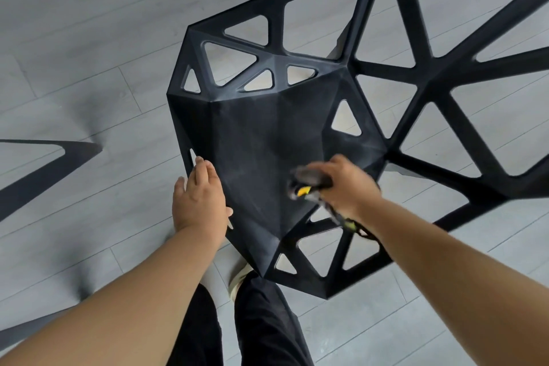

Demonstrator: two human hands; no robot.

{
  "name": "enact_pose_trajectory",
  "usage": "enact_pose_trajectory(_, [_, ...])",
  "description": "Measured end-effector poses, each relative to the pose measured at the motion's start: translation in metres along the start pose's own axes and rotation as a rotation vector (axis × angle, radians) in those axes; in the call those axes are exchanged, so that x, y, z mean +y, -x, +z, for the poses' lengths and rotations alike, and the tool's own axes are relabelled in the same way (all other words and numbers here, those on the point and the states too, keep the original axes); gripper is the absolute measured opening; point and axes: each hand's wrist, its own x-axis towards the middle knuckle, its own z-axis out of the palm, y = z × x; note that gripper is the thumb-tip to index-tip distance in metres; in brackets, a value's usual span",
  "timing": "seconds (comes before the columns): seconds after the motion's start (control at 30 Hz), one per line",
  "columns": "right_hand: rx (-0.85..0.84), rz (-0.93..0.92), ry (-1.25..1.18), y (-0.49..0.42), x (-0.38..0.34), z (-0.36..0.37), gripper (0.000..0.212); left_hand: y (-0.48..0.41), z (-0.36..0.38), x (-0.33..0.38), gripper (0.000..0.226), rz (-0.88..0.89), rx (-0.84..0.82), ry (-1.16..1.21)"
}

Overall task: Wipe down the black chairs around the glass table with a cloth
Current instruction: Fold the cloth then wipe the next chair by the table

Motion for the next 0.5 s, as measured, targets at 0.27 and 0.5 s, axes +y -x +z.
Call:
enact_pose_trajectory(0.27, [0.087,0.03,0.47,0.022,-0.01,0.045,0.053,-0.002,0.006,-0.002,0.092,-0.01,0.06,0.0])
enact_pose_trajectory(0.5, [0.01,-0.091,0.478,0.066,-0.037,0.084,0.055,-0.002,0.012,-0.007,0.093,0.015,0.092,0.027])
